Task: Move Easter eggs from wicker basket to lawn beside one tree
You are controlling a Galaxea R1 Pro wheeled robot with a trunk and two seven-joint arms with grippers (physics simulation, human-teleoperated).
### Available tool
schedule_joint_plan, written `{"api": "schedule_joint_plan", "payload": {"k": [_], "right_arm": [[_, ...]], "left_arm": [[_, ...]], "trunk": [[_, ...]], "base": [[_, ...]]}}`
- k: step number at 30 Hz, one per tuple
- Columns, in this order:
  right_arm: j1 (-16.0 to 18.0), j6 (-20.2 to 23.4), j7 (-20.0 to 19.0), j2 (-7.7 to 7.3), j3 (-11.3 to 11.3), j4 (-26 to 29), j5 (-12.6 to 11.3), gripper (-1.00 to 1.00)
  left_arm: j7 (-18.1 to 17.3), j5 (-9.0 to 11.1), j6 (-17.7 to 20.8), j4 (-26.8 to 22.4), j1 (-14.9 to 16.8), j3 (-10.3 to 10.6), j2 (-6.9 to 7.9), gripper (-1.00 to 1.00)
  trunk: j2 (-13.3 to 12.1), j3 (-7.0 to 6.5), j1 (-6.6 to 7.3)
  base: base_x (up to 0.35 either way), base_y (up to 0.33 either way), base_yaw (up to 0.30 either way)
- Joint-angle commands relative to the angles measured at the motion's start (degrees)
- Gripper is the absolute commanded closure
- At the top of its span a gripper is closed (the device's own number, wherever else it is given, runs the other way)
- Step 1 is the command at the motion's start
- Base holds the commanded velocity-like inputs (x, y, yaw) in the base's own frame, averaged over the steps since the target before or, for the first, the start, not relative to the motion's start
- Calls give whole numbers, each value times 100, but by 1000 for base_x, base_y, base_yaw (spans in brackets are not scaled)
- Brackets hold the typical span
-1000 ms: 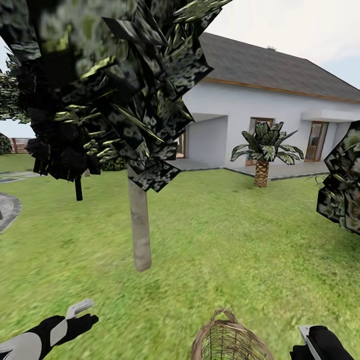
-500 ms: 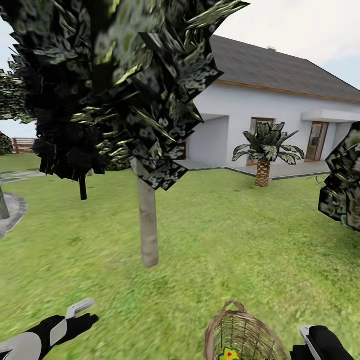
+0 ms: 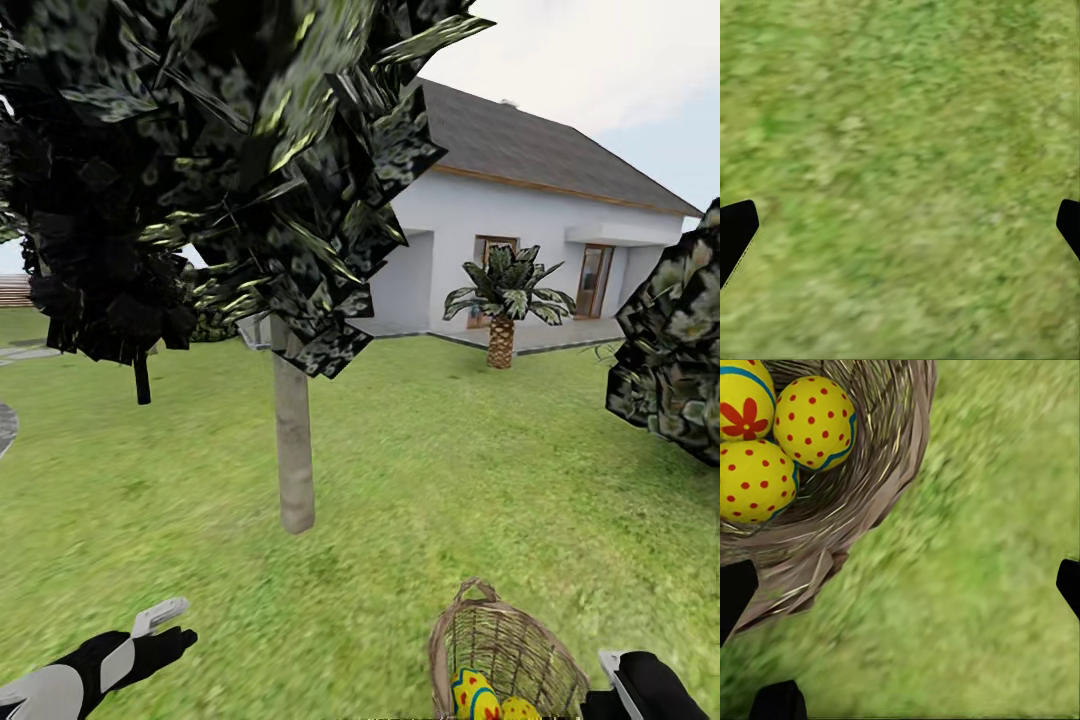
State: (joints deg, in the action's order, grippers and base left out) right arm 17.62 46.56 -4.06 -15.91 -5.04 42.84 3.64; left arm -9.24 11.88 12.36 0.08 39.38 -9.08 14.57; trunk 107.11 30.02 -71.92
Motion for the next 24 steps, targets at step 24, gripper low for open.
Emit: {"api": "schedule_joint_plan", "payload": {"k": [24], "right_arm": [[5, 28, -41, -4, -14, 14, 40, -100]], "left_arm": [[1, 7, 39, 1, 5, -32, -32, -100]], "trunk": [[3, 49, 1]], "base": [[141, 267, -261]]}}
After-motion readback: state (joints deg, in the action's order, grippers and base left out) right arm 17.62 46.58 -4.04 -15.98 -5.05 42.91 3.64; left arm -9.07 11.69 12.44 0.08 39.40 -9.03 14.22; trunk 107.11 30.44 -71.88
